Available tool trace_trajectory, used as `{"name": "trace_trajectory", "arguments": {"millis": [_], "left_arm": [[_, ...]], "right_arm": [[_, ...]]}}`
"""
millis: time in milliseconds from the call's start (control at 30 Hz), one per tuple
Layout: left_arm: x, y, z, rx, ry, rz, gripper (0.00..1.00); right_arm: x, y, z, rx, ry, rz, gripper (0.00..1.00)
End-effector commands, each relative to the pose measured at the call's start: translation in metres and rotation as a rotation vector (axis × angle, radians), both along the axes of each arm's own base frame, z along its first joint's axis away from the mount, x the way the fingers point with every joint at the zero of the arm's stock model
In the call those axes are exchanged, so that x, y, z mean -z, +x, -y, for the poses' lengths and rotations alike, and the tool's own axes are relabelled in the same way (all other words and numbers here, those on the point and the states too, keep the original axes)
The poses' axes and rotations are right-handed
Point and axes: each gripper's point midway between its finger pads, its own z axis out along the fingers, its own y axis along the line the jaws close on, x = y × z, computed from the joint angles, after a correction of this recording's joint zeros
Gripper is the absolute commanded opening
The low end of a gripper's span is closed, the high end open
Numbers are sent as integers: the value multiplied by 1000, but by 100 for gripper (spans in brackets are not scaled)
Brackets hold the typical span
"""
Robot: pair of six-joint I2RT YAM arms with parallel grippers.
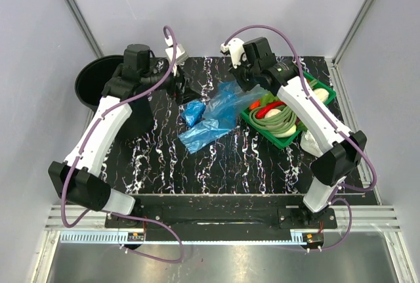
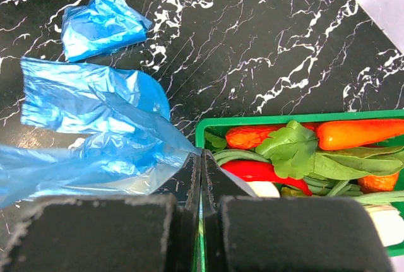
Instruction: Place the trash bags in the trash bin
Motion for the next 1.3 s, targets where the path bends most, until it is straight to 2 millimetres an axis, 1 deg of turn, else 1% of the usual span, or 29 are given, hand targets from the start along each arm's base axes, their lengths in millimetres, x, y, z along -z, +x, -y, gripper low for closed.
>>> {"name": "trace_trajectory", "arguments": {"millis": [0, 67, 133, 200, 267, 333, 433, 567, 667, 767, 800, 867, 900, 933, 1000, 1067, 1167, 1267], "left_arm": [[-42, 14, 21, -43, -89, 31, 84], [-37, 16, 32, -76, -93, -3, 84], [-27, 17, 45, -99, -97, -47, 85], [-22, 11, 60, -98, -103, -93, 85], [-14, 9, 72, -115, -91, -120, 86], [-5, 11, 78, -153, -74, -144, 86], [15, 16, 85, -230, -26, -160, 86], [29, 21, 91, -253, -11, -169, 85], [33, 30, 90, -282, 12, -134, 74], [33, 39, 90, -297, 19, -95, 54], [34, 39, 90, -295, 21, -94, 44], [33, 39, 92, -282, 19, -87, 16], [33, 39, 92, -281, 21, -84, 6], [31, 39, 90, -281, 25, -72, 0], [28, 42, 85, -302, 41, -42, 0], [22, 47, 72, -320, 63, -3, 0], [12, 60, 43, -373, 79, 42, 0], [3, 71, 9, -431, 110, 87, 0]], "right_arm": [[-43, -4, 8, 47, 32, 94, 0], [-42, -2, 9, 65, 31, 91, 0], [-43, 0, 9, 82, 33, 91, 0], [-43, 4, 9, 101, 37, 92, 0], [-41, 5, 9, 106, 38, 86, 0], [-37, 8, 9, 119, 31, 82, 0], [-35, 13, 11, 141, 21, 84, 0], [-33, 14, 9, 145, 22, 76, 0], [-30, 14, 8, 140, 21, 68, 0], [-26, 12, 8, 136, 20, 55, 0], [-25, 11, 9, 138, 18, 52, 0], [-22, 9, 10, 138, 14, 47, 0], [-21, 8, 11, 137, 10, 46, 0], [-19, 7, 13, 141, 4, 43, 0], [-21, 5, 19, 154, -11, 56, 0], [-24, 5, 25, 169, -32, 77, 0], [-33, 7, 38, 193, -81, 123, 0], [-48, 11, 52, 219, -120, 177, 0]]}}
